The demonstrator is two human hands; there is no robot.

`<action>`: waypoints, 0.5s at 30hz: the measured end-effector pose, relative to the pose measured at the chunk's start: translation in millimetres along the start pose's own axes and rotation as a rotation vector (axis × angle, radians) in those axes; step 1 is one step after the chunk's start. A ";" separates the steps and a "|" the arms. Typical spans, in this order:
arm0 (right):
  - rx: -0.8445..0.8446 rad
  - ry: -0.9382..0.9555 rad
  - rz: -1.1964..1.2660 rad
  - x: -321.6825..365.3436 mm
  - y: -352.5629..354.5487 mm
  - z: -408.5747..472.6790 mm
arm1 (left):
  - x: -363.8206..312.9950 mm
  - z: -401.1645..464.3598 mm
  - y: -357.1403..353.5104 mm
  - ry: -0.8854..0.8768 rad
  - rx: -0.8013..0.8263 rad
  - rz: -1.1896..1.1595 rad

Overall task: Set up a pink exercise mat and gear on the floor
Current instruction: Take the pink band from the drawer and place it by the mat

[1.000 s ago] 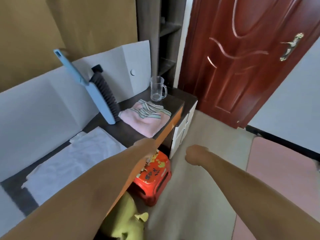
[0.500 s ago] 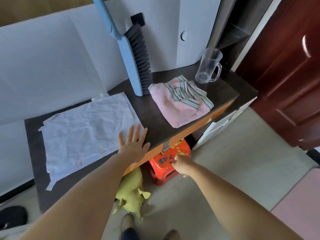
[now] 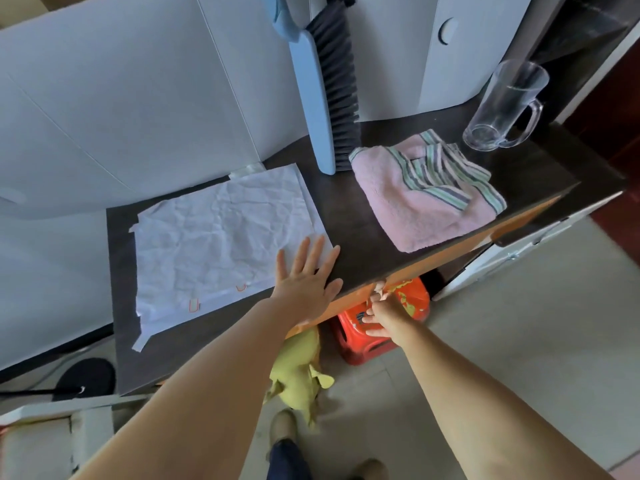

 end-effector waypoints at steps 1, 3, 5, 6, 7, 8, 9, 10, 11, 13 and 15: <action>0.006 0.004 -0.019 -1.8 0.7 1.4 | -0.6 0.2 -1.0 0.000 0.005 0.003; 0.011 0.008 -0.048 -4.1 0.8 0.8 | 0.1 1.4 -2.2 0.007 0.010 -0.002; 0.032 0.000 -0.061 -9.1 2.9 -1.7 | 1.0 2.2 -2.1 0.015 0.007 -0.003; 0.043 -0.007 -0.073 -13.7 5.0 -2.9 | 1.6 2.6 -1.8 0.018 0.005 -0.004; 0.045 -0.020 -0.084 -19.8 8.8 -4.9 | 1.6 2.4 -1.5 0.020 0.004 -0.003; 0.036 -0.031 -0.107 -27.2 14.4 -8.8 | 1.5 1.9 -1.1 0.020 0.000 0.002; 0.021 -0.041 -0.136 -35.3 19.9 -11.7 | 2.4 2.1 -0.3 0.020 -0.005 0.008; -0.001 -0.052 -0.169 -45.5 28.7 -17.6 | 0.4 1.0 0.3 0.017 -0.006 0.013; -0.018 -0.061 -0.188 -55.4 36.8 -22.9 | -0.2 0.8 0.8 0.016 -0.008 0.017; -0.035 -0.084 -0.184 -76.5 52.0 -34.7 | -0.3 0.3 1.3 0.019 -0.006 0.020; -0.058 -0.131 -0.167 -98.8 68.7 -47.5 | -0.4 -0.6 1.8 0.019 -0.010 0.028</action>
Point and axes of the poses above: each hand's wrist, its own z-axis towards the middle knuckle, its own y-axis out of the back of the hand, x = y × z, the point moved 9 cm from there along z, towards the middle knuckle, and after that the axes turned 9 degrees about -x, right-handed, at the moved point
